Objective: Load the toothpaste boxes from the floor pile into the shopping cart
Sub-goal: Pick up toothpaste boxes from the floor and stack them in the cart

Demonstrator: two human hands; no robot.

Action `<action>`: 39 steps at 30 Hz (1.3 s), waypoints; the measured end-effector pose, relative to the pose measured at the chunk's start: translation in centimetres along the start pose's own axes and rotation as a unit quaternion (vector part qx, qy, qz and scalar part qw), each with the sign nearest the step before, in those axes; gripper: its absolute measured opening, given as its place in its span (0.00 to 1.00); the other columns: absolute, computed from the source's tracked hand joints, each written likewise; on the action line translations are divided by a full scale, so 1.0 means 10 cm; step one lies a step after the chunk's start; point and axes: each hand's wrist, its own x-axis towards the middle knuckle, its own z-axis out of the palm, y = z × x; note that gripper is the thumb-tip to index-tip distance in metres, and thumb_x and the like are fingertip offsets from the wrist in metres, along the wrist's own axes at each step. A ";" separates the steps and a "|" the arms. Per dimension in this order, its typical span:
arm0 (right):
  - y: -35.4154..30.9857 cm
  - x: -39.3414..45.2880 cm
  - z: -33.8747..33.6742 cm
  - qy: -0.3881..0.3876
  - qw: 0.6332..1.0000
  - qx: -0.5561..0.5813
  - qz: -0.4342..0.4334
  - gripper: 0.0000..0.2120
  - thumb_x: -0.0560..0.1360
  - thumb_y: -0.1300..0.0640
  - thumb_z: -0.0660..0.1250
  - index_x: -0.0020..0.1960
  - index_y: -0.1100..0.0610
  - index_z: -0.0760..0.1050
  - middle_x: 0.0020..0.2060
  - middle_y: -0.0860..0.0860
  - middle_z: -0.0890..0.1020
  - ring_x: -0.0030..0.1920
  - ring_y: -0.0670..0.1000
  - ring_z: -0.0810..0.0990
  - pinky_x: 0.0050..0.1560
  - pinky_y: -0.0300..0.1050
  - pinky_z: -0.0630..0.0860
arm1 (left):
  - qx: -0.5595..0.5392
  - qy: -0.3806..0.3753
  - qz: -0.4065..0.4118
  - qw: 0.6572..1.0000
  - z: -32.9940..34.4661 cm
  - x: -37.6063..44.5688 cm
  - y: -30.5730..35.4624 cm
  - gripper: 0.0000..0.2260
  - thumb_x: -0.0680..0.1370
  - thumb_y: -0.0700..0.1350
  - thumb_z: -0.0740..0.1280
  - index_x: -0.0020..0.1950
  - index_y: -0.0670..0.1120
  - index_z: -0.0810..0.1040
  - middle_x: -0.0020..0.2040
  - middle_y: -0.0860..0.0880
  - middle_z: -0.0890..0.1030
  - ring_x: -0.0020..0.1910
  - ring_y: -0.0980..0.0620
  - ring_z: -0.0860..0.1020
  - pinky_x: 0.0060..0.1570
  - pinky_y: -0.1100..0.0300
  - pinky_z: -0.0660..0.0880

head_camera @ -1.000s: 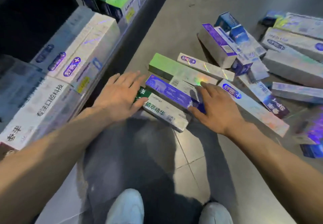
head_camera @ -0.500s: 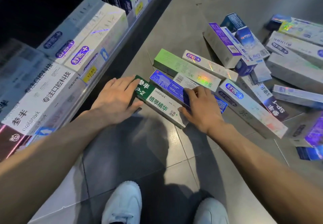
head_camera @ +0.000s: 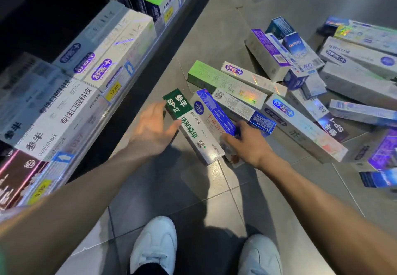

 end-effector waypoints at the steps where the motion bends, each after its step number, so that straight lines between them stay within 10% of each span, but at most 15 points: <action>1: 0.04 -0.04 0.00 0.000 0.999 0.037 0.008 0.18 0.79 0.47 0.69 0.61 0.58 0.72 0.54 0.54 0.83 0.51 0.54 0.83 0.52 0.52 0.81 | -0.037 0.007 -0.043 0.998 0.05 -0.03 0.04 0.28 0.80 0.58 0.67 0.74 0.45 0.68 0.67 0.44 0.73 0.67 0.44 0.71 0.69 0.49 0.67; 8: 0.08 -0.24 -0.16 0.109 0.945 0.304 0.043 0.05 0.78 0.55 0.69 0.51 0.52 0.73 0.49 0.50 0.84 0.46 0.49 0.85 0.47 0.51 0.82 | -0.161 0.005 -0.241 0.957 0.34 -0.01 0.41 0.31 0.79 0.62 0.67 0.69 0.39 0.70 0.66 0.41 0.74 0.68 0.41 0.72 0.66 0.52 0.68; 17: 0.20 -0.38 -0.31 0.114 0.900 0.417 0.047 0.07 0.81 0.54 0.66 0.57 0.54 0.79 0.45 0.48 0.87 0.39 0.46 0.86 0.36 0.38 0.80 | -0.120 0.021 -0.301 0.946 0.69 0.16 0.80 0.41 0.71 0.67 0.72 0.72 0.42 0.63 0.65 0.41 0.70 0.64 0.40 0.73 0.59 0.46 0.75; 27: 0.07 -0.31 -0.23 0.123 0.898 0.417 0.060 0.16 0.77 0.44 0.70 0.59 0.53 0.76 0.50 0.51 0.86 0.49 0.52 0.86 0.52 0.49 0.83 | -0.331 0.051 -0.193 0.922 0.35 0.04 0.88 0.17 0.76 0.52 0.74 0.56 0.51 0.68 0.47 0.53 0.81 0.44 0.56 0.80 0.38 0.62 0.73; 34: -0.42 -0.22 -0.53 0.141 0.913 0.382 0.008 0.09 0.78 0.43 0.69 0.54 0.41 0.70 0.47 0.37 0.79 0.46 0.44 0.84 0.50 0.45 0.81 | -0.460 0.011 -0.109 0.881 -0.33 0.03 1.25 0.18 0.74 0.55 0.76 0.56 0.53 0.71 0.49 0.53 0.85 0.46 0.54 0.86 0.52 0.49 0.82; 39: -0.88 -0.54 -1.04 0.161 0.892 0.419 -0.044 0.17 0.79 0.47 0.70 0.65 0.46 0.71 0.56 0.43 0.84 0.54 0.46 0.85 0.58 0.53 0.81 | -0.503 0.027 -0.086 0.860 -0.98 -0.09 1.64 0.22 0.74 0.51 0.77 0.62 0.47 0.72 0.48 0.54 0.86 0.46 0.56 0.85 0.44 0.61 0.82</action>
